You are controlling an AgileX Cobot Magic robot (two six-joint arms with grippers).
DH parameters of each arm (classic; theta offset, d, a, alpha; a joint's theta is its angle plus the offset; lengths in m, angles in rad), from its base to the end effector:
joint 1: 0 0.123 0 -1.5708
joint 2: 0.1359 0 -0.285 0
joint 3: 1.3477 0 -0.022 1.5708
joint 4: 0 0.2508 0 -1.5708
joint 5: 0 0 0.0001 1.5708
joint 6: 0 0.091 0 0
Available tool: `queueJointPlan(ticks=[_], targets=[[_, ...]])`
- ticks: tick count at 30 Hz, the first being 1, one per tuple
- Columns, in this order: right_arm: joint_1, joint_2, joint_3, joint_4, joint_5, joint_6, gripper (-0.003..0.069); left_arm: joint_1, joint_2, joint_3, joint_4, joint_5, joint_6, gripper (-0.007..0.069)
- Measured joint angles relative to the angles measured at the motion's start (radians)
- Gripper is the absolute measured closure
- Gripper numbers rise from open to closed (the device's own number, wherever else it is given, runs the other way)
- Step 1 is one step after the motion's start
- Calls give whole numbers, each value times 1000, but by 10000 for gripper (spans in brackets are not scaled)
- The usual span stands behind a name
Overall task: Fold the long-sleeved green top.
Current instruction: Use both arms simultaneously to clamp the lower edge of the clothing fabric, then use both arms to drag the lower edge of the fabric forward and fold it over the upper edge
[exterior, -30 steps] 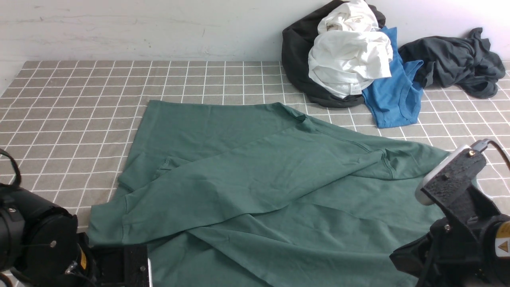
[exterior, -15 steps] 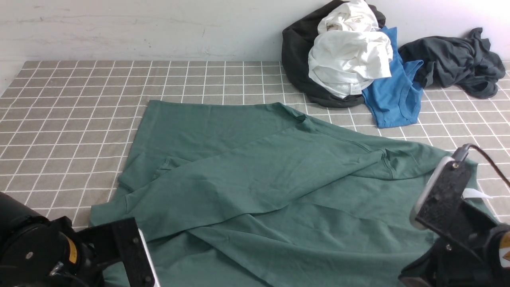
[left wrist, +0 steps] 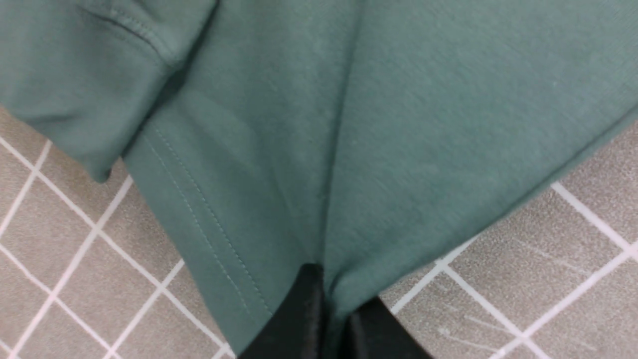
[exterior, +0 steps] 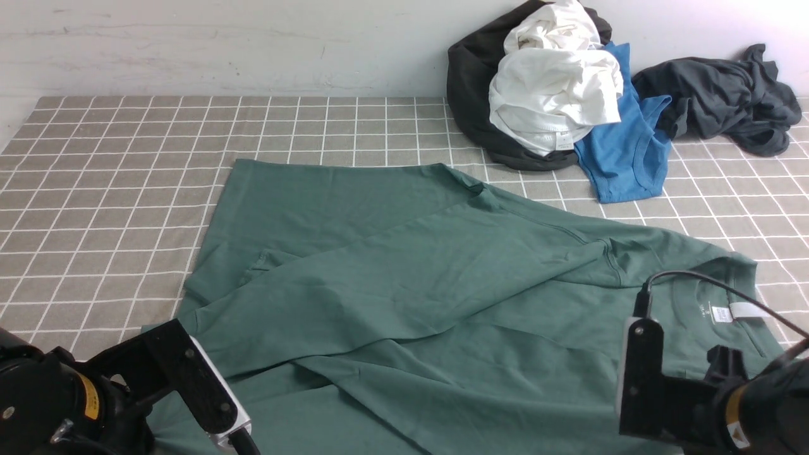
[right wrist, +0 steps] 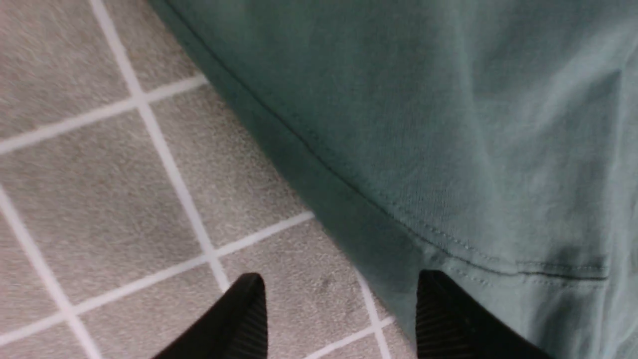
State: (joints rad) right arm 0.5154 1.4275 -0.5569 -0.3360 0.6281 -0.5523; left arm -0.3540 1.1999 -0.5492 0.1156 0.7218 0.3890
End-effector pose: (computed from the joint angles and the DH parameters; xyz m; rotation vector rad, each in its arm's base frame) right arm 0.1893 0.0869 0.1588 -1.8268 2.3421 -0.3301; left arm 0.1742 -0.0570 0.1978 1.1365 2.6191 0.1340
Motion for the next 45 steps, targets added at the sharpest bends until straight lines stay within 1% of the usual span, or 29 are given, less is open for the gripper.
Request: queueJointPlan(ticks=[2,3,4,5,7,9,10,12,14,15,16,17,19,20,21,22,23,24,25,28,30,31,32,36,39,41,43,44,45], targets=[[0,43,0,-50,-15,21,309,0,0,0,-8,-1,0,629],[0,63,0,-71,-17,36,339,0,0,0,-12,-1,0,629],[0,65,0,-74,-18,43,345,0,0,0,-13,-1,-1,629],[1,70,-2,-85,-30,64,390,0,0,0,-18,-1,-2,629],[1,80,-9,-104,-50,125,512,0,0,0,-25,-1,-9,629],[1,78,-21,-105,-40,193,596,0,-1,-11,-30,22,-38,629],[1,69,-34,-105,-22,235,628,0,-3,-24,-32,47,-67,629],[1,50,-61,-106,39,301,656,0,-12,-61,-34,102,-127,629],[1,28,-103,-111,112,367,662,0,-21,-111,-30,171,-197,629],[1,22,-114,-113,141,380,662,0,-24,-123,-26,185,-210,629],[-5,1,-165,-120,210,415,663,0,-25,-179,-5,224,-260,629],[-9,-1,-184,-120,221,419,663,0,-24,-194,2,225,-271,629],[-55,0,-257,-119,238,433,664,22,5,-300,50,194,-325,629],[-88,9,-292,-117,222,435,664,39,32,-348,61,157,-347,629],[-94,11,-298,-117,217,436,664,43,46,-368,65,150,-350,629],[-141,36,-346,-111,167,437,664,76,118,-453,73,95,-370,629],[-147,40,-353,-111,160,437,664,80,118,-453,73,88,-372,629],[-189,78,-397,-103,102,438,664,110,220,-556,79,40,-382,629],[-198,89,-417,-101,88,438,664,116,233,-568,79,30,-381,629],[-250,194,-533,-103,13,423,664,152,464,-794,104,-19,-389,629],[-268,263,-600,-116,-1,398,664,157,580,-915,121,-17,-389,629],[-269,270,-600,-116,-3,396,664,157,605,-941,126,-16,-384,629],[-279,320,-652,-127,-8,382,664,158,680,-1022,136,-4,-389,629],[-294,463,-760,-128,-11,371,664,159,919,-1290,174,68,-389,629],[-297,528,-812,-128,-16,372,659,160,1049,-1436,186,107,-389,624],[-302,573,-847,-128,-15,398,634,166,1139,-1544,181,141,-389,589],[-305,595,-879,-129,-6,439,586,176,1190,-1609,173,173,-389,533],[-308,601,-891,-129,-2,459,562,181,1210,-1642,168,185,-389,500],[-311,604,-910,-130,9,496,524,188,1232,-1672,159,201,-389,435]])
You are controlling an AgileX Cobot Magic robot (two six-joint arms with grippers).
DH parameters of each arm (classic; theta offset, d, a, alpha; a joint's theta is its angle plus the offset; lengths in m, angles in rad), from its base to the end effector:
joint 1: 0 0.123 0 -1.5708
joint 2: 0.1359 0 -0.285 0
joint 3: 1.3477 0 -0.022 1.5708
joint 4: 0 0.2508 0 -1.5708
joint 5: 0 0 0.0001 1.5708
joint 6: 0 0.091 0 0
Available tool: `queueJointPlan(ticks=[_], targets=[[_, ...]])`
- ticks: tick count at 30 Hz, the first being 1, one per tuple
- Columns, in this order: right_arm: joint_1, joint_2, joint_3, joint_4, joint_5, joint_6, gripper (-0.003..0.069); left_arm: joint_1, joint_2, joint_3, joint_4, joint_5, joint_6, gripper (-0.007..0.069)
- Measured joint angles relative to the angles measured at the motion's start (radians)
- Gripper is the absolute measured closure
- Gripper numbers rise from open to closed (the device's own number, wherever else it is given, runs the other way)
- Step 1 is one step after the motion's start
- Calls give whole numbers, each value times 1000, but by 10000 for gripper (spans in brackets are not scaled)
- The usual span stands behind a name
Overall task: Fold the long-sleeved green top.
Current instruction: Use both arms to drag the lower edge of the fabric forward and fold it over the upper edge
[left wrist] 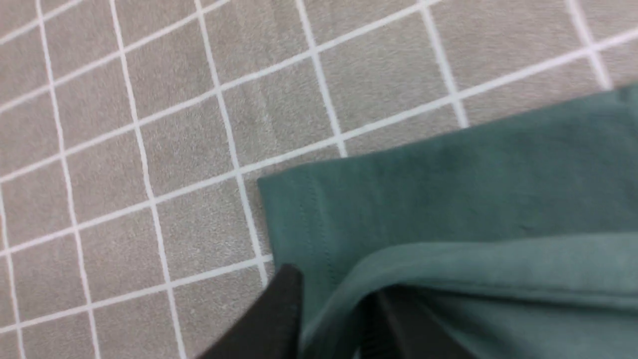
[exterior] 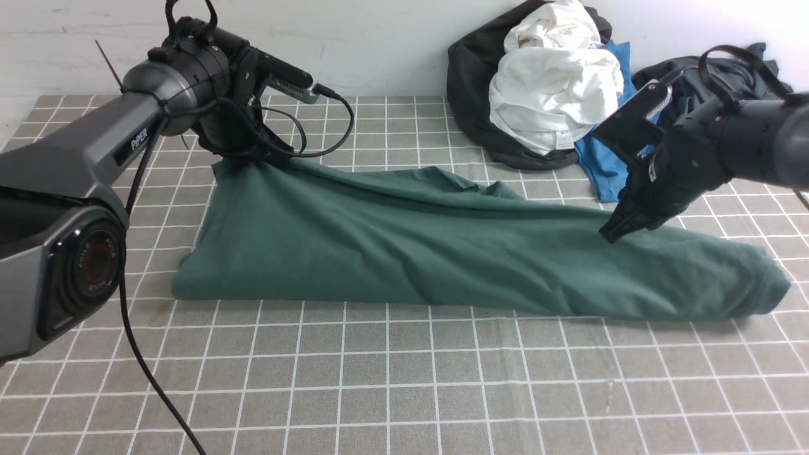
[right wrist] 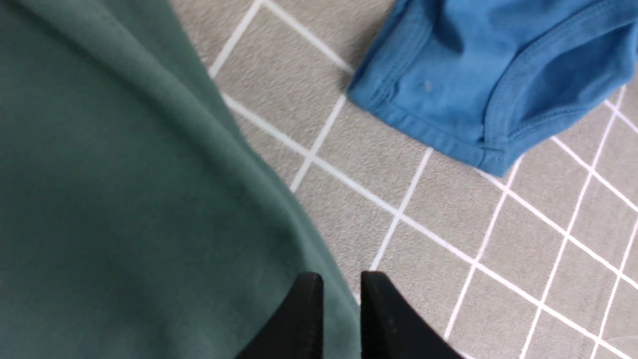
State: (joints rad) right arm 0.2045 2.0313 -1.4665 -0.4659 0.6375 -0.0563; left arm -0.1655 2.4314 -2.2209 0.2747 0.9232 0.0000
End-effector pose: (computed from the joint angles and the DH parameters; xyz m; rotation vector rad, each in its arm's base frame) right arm 0.4314 0.0646 0.1864 -0.7465 2.5291 -0.4369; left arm 0.5326 -0.0690 0.1927 0.3520 2.5628 0.2841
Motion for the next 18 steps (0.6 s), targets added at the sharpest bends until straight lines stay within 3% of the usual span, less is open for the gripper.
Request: queueJointPlan(ticks=[3,6,7,10,11,12,13,14,15,16,17,18], targets=[[1,0,-58,2,52,56,445,13,-1,-35,-3,35,0,310],[12,0,-116,54,119,82,424,15,-30,-42,-7,88,0,242],[24,-1,-142,127,139,56,438,15,-57,-44,-24,133,14,232],[68,8,-160,372,131,-166,546,15,-119,-47,-98,219,79,278],[71,10,-161,409,129,-186,556,15,-123,-47,-103,223,83,278],[96,45,-163,562,95,-369,624,15,-157,-47,-149,253,120,334],[104,68,-163,654,74,-450,642,15,-172,-47,-180,271,138,363],[106,75,-163,672,64,-489,645,15,-175,-47,-186,274,138,378],[114,131,-163,799,21,-643,662,15,-206,-47,-238,302,174,440],[116,146,-163,813,7,-662,664,15,-214,-47,-251,304,177,455],[117,209,-163,938,-76,-816,670,15,-247,-47,-305,315,212,513],[117,230,-163,977,-125,-874,670,15,-264,-47,-330,316,233,541]])
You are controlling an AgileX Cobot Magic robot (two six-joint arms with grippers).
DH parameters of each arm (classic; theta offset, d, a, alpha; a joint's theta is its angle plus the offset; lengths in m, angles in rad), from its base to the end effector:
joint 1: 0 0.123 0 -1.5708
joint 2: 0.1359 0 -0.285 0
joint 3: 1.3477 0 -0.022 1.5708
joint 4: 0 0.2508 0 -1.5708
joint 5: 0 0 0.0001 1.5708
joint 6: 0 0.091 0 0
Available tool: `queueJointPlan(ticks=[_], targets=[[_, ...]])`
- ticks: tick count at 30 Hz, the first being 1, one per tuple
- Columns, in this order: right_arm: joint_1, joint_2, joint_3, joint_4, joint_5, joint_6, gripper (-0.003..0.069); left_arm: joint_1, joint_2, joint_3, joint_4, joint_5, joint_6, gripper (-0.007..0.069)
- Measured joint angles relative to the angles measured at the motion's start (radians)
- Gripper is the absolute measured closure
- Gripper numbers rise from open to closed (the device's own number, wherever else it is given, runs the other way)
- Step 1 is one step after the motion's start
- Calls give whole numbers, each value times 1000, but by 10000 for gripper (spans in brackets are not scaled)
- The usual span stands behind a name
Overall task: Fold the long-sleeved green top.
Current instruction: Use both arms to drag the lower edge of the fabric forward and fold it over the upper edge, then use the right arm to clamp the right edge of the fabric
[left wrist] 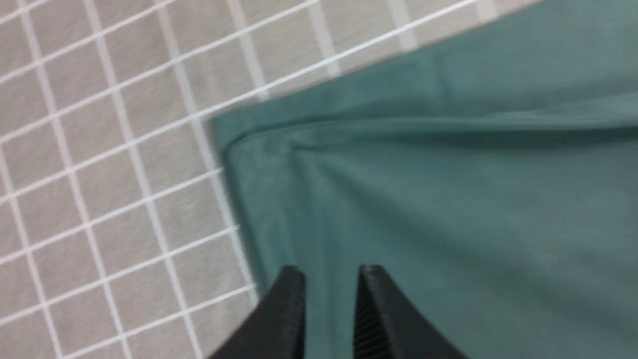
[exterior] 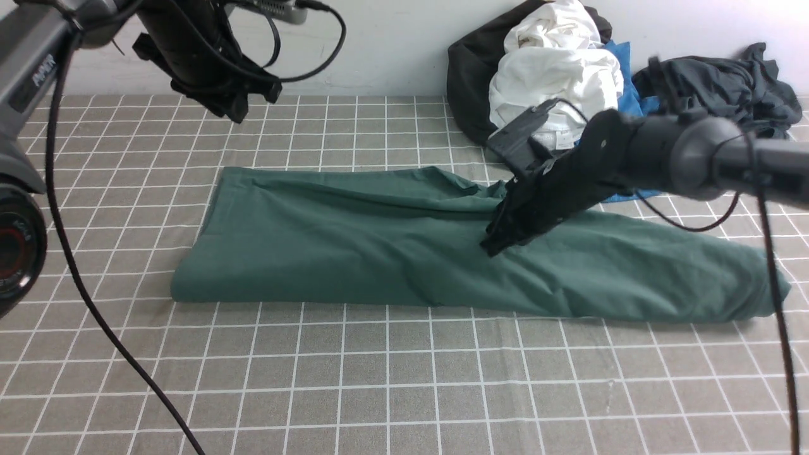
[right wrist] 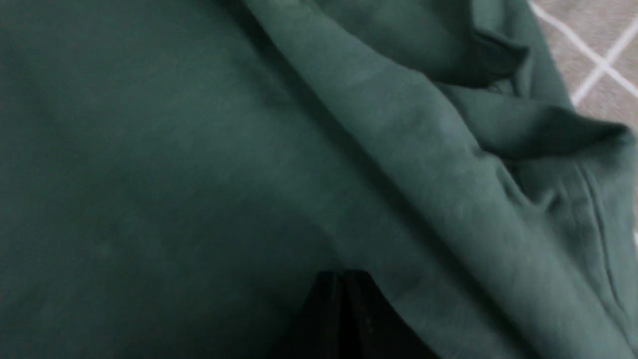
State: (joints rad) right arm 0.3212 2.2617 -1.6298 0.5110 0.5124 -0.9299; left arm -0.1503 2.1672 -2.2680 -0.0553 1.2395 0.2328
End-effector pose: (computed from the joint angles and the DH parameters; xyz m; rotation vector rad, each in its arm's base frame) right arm 0.4516 0.1733 0.1305 -1.0707 2.3107 0.2513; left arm 0.4718 -0.0763 0.3245 0.4936 2.5733 -0.0460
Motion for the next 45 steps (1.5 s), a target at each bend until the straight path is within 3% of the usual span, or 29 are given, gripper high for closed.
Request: queueJointPlan(ticks=[3,7,10,14,17,20,24,27,30,31,38,45], targets=[[-2,51,-14,180,-268,-132,670,0,-74,0,-74,7,47,613],[-27,103,-64,387,-428,-166,670,0,-166,30,-102,13,64,632],[-67,84,-100,516,-422,-177,671,0,-272,125,-103,12,65,632],[-99,-24,-105,529,-248,-185,671,0,-406,306,-103,12,65,632],[-130,-155,-112,437,34,-119,671,0,-567,558,-105,12,65,632],[-174,-258,-121,241,295,83,671,0,-718,808,-118,5,65,632],[-234,-290,-97,-173,622,525,660,0,-928,1175,-132,-133,65,632],[-280,-289,-8,-406,698,689,639,0,-1040,1383,-131,-237,65,632],[-325,-289,92,-511,696,787,592,0,-1122,1537,-127,-326,65,632],[-325,-289,92,-511,696,787,592,0,-1126,1545,-127,-326,65,632],[-486,-264,202,-537,342,893,387,0,-1204,1653,-148,-497,65,632],[-524,-305,203,-394,383,851,257,0,-1206,1653,-158,-510,66,631]])
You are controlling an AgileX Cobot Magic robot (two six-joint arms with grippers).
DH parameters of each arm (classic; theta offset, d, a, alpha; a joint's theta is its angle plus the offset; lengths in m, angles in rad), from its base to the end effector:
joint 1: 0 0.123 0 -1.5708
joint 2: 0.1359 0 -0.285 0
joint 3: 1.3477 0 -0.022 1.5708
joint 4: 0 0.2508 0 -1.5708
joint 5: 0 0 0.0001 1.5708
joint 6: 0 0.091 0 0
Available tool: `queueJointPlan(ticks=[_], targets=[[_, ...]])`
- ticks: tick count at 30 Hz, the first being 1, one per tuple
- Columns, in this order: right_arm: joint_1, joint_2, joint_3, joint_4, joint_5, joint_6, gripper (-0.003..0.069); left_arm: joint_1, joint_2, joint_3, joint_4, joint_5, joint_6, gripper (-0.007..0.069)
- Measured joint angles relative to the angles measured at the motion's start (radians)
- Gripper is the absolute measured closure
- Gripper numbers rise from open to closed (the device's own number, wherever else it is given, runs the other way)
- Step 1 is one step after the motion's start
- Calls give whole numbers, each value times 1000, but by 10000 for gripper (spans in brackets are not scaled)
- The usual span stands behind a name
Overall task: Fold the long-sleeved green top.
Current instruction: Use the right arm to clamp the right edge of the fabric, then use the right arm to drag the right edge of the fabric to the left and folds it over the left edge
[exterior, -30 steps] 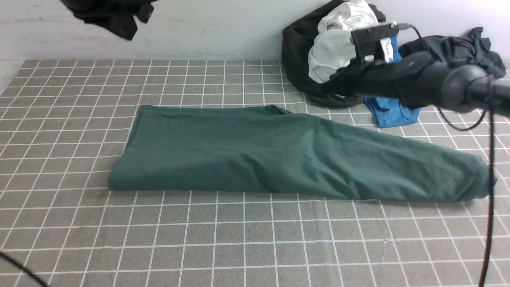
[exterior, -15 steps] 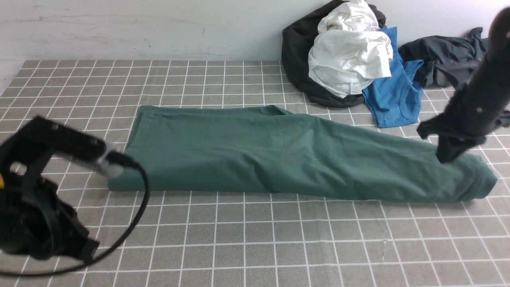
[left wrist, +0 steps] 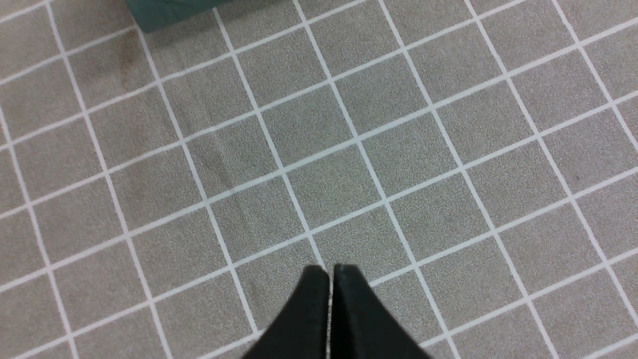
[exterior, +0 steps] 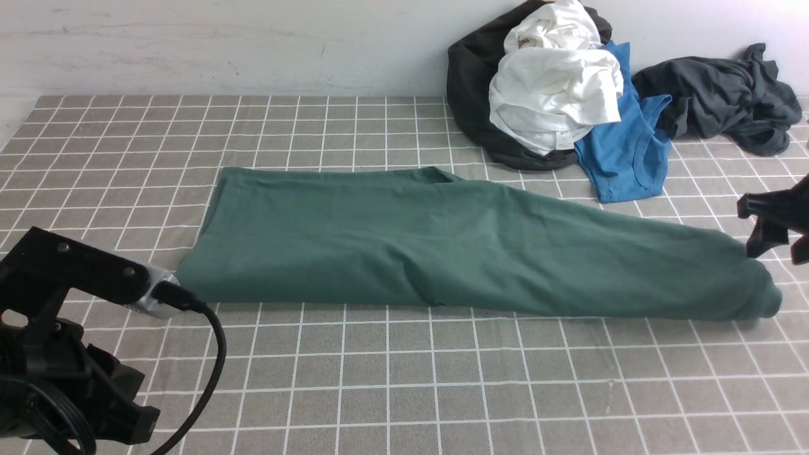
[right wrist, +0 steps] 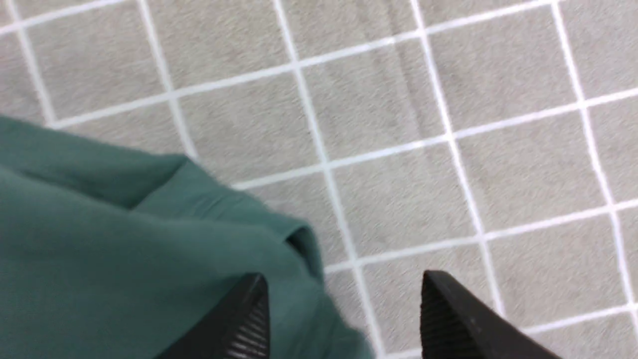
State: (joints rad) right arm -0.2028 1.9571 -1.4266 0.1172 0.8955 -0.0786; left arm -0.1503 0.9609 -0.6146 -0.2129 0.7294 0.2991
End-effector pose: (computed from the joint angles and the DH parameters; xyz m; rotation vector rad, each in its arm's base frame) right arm 0.3927 -0.0723 0.1942 0.2702 2.8840 0.0962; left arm 0.1645 -0.0379 0.2589 0.4214 2.5085 -0.1842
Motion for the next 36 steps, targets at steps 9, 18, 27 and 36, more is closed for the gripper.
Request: queueJointPlan(ticks=[9,18,27,36], targets=[[0,64,81,69,-30,-62,193,0,0,3,-5,-26,1,631],[11,92,40,248,-12,-228,513,0,0,5,-4,-30,1,631],[19,50,-206,-48,220,-213,644,0,-17,1,-4,-12,1,631],[123,-12,-508,-145,347,-47,645,0,-143,-5,3,-82,1,631]])
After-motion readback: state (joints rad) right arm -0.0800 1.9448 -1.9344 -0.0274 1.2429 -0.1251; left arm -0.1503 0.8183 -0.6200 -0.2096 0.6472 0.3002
